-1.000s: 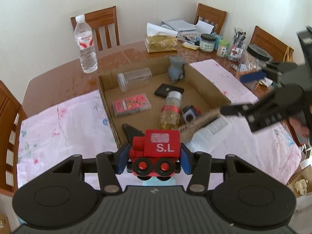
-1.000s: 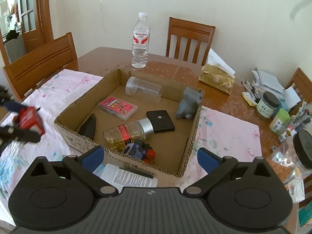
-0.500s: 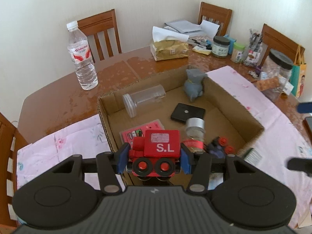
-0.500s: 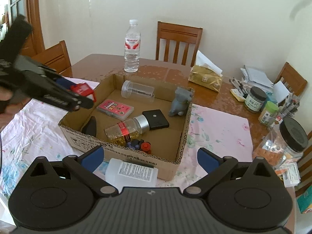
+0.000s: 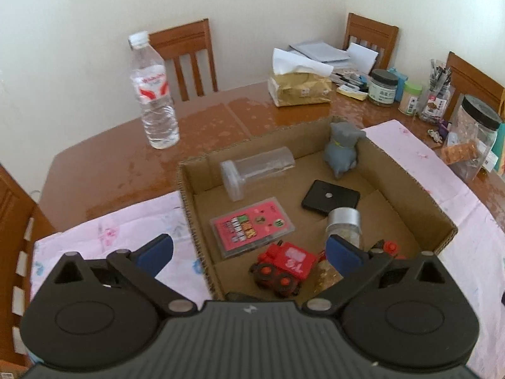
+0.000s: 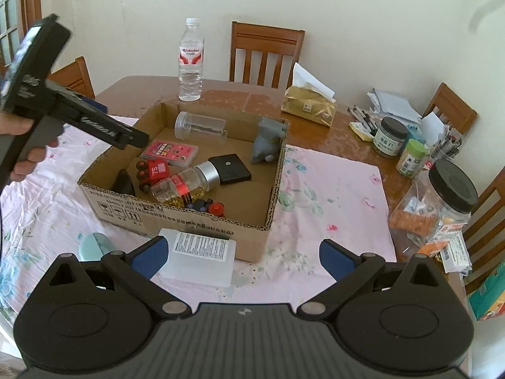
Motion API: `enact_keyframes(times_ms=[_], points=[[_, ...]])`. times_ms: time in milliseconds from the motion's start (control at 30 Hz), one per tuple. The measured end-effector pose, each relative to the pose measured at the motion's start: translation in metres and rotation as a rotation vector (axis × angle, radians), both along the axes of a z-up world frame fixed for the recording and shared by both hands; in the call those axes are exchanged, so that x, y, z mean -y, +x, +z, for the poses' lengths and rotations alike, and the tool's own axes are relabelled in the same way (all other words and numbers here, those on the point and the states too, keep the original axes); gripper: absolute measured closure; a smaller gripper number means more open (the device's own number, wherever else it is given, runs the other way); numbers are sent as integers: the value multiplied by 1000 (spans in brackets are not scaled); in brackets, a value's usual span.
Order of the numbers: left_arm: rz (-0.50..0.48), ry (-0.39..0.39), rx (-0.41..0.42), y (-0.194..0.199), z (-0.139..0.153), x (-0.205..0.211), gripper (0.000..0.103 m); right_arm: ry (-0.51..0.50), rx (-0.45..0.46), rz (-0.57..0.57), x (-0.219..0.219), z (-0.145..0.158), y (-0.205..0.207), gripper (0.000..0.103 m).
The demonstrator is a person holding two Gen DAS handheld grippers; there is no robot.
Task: Organize rigid objects
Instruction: 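Lower the black block into the box and open the right gripper while the left gripper carries the train over, then open the left gripper to drop the red train into the box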
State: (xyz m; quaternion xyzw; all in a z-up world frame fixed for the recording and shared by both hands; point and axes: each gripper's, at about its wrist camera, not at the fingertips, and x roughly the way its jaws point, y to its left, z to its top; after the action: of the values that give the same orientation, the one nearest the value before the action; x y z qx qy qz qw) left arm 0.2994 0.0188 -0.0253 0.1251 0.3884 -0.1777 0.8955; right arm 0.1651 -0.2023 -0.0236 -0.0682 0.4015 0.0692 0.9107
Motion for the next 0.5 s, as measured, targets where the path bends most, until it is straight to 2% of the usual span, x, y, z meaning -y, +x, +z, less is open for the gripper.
enact_keyframes(times_ms=[300,500], points=[[85,-6,49,-43,16,-30,1,2,-22,6,-5,-10,6,0],[157,-15,39,-72,9,-46,1,26,-36,7,-9,-21,15,0]])
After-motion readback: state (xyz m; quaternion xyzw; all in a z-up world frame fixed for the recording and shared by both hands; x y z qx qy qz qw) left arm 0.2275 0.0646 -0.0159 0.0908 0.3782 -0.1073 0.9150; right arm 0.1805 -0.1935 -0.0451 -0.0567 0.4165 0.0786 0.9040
